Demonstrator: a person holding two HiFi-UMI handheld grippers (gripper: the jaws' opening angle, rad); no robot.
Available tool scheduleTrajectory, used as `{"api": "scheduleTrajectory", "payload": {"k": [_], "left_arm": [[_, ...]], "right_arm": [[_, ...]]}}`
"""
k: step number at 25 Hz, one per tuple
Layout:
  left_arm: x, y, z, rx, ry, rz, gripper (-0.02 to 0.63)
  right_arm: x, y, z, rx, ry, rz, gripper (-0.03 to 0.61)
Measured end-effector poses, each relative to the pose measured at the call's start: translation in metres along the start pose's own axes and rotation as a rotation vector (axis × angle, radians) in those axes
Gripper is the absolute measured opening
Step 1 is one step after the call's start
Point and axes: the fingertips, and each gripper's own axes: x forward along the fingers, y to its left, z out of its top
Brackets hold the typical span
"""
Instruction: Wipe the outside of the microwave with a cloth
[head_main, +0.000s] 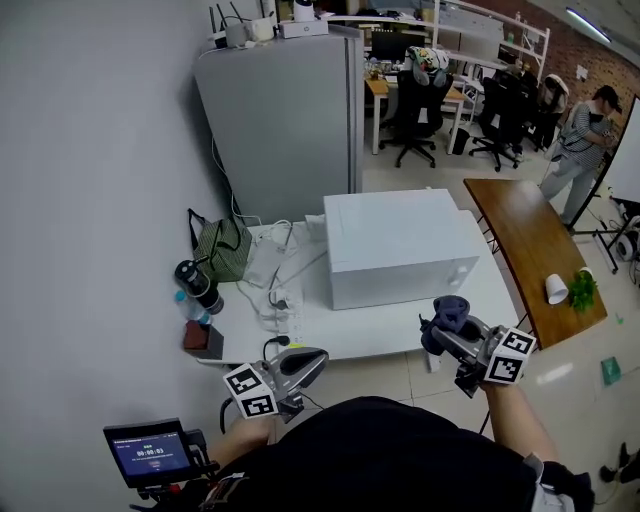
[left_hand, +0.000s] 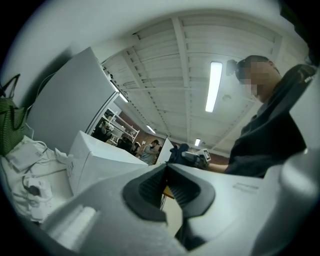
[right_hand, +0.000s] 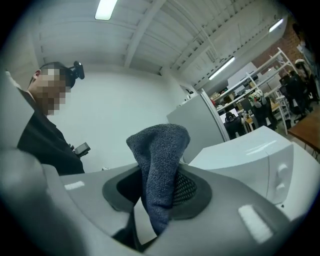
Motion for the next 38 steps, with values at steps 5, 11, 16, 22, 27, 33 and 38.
{"api": "scheduleTrajectory", "payload": {"k": [5,11,16,22,27,33,38], "left_arm": [[0.005,0.041,-0.001,0.01,0.003,0.077,0.003],[0.018,0.082,0.022,0.023,-0.063,0.279,0.003],[0.032,0.087,0.02,0.014,-0.111,0.409,0.003],[-0.02,0.116,0.03,-0.001,-0.104,0.467,0.003],[-0.046,0.119,0.021,-0.011,-0.094,0.47,0.003],[-0.06,0.123,0.016,-0.033,-0.101,0.483,0.003],[-0.04,0.123,0.023,-0.018,-0.086,0.454,0.003]], "right_arm": [[0.048,-0.059,0.032,-0.166,0.058,0.027,0.118],[0.139,-0.136,0.102,-0.233,0.058,0.162,0.117],[0.223,-0.196,0.111,-0.237,0.127,0.225,0.117],[0.378,-0.224,0.058,-0.307,0.333,0.236,0.117],[0.449,-0.26,0.03,-0.266,0.439,0.106,0.117],[0.471,-0.303,0.0,-0.332,0.535,-0.021,0.114],[0.414,-0.343,0.004,-0.35,0.618,-0.101,0.114]]}}
